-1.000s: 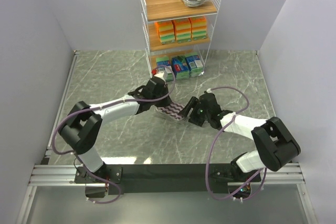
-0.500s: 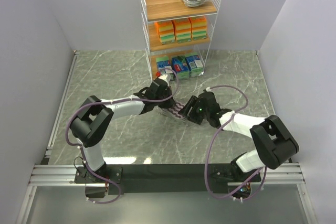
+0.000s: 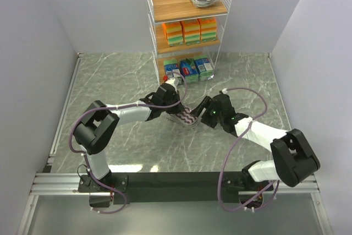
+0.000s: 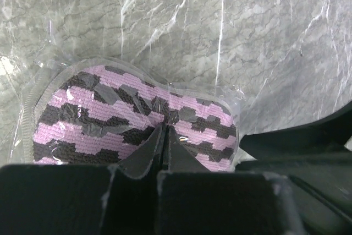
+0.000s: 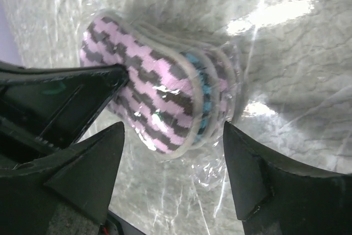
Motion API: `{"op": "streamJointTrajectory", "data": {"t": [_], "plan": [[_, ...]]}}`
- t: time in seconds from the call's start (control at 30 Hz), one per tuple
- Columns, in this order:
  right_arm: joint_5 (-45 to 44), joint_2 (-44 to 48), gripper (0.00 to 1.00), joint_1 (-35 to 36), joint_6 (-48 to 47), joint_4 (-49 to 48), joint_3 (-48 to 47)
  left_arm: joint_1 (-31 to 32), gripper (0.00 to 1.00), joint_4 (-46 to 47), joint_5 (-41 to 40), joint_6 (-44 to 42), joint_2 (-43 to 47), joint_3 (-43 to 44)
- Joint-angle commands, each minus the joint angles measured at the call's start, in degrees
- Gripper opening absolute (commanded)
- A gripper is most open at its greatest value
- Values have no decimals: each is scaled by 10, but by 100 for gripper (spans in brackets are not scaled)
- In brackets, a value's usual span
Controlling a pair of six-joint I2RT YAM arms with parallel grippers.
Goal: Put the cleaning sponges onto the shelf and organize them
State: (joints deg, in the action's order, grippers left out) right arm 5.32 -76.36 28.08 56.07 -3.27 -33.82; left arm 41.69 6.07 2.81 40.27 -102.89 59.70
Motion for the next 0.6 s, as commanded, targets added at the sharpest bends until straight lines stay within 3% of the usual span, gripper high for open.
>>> {"op": "streamJointTrajectory", "data": {"t": [0.0, 0.23, 0.33, 0.37, 0.57], "plan": [[-1, -25, 77, -8, 5, 4, -30, 3, 0, -38, 8, 2, -3, -18], [30, -81, 69, -8, 30, -46, -21, 3, 1, -38, 8, 5, 9, -26], [49, -92, 52, -9, 39, -71, -23, 4, 1, -36, 13, 7, 6, -28], [56, -95, 41, -8, 40, -77, -23, 4, 0, -36, 13, 9, 6, -29], [62, -76, 10, -11, 34, -79, -13, 6, 1, -34, 9, 11, 21, -42]]}}
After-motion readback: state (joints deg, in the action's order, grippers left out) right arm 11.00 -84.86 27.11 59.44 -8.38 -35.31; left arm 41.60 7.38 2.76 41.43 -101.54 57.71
